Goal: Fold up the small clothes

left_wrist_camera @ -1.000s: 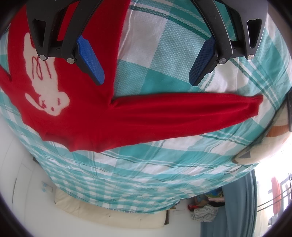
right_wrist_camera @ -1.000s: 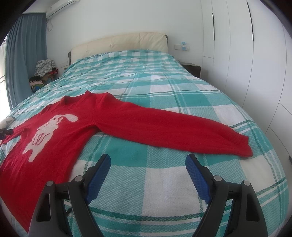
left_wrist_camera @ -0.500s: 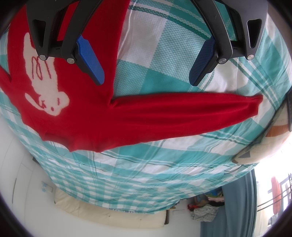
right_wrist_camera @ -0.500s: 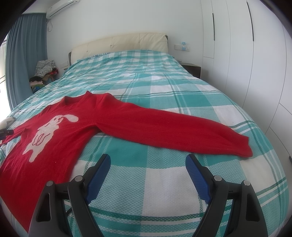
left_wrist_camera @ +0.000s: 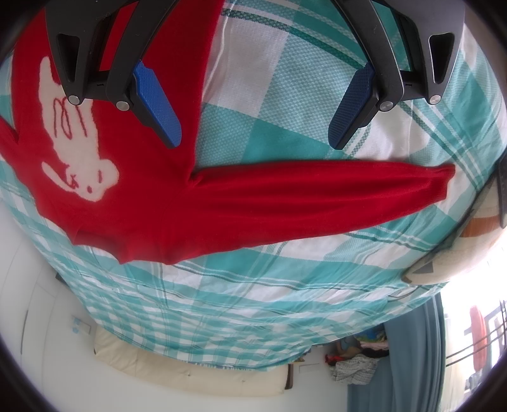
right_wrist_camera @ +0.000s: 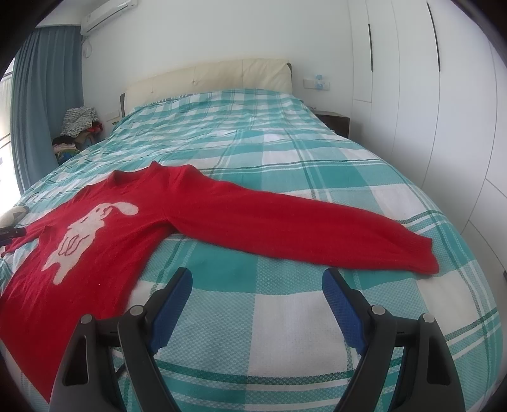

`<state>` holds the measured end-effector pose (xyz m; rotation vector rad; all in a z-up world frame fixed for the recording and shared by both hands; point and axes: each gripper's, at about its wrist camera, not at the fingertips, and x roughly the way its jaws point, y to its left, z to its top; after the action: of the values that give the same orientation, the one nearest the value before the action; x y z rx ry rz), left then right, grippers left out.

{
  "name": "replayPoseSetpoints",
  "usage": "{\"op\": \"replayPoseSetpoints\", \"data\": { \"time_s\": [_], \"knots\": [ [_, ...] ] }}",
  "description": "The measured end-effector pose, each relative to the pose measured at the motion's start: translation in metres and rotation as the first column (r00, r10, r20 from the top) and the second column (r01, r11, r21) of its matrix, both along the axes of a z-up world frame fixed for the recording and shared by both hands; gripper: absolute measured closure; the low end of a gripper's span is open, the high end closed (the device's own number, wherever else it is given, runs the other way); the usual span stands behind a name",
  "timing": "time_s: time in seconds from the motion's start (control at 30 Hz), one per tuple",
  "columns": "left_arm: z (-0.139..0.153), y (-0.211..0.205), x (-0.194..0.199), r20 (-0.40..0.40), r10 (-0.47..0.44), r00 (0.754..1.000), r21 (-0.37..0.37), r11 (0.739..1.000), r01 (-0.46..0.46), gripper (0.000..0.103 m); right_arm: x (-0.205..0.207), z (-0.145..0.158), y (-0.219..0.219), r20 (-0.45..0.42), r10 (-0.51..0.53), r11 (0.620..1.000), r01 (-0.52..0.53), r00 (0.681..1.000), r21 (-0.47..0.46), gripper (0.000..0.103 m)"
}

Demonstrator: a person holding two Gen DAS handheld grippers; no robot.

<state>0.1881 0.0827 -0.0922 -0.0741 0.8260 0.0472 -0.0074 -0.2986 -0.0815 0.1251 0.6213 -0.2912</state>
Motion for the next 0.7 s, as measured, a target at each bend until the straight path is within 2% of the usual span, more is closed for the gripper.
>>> {"op": "replayPoseSetpoints", "data": {
  "time_s": [0.7],
  "knots": [
    [-0.0004, 0.0, -0.0005, 0.001, -0.001, 1.0, 0.0, 1.0, 0.001, 0.008, -0.0018, -0.0003, -0.0011, 0.006, -0.001, 1.0, 0.001, 1.0, 0.003, 0.02]
  ]
}}
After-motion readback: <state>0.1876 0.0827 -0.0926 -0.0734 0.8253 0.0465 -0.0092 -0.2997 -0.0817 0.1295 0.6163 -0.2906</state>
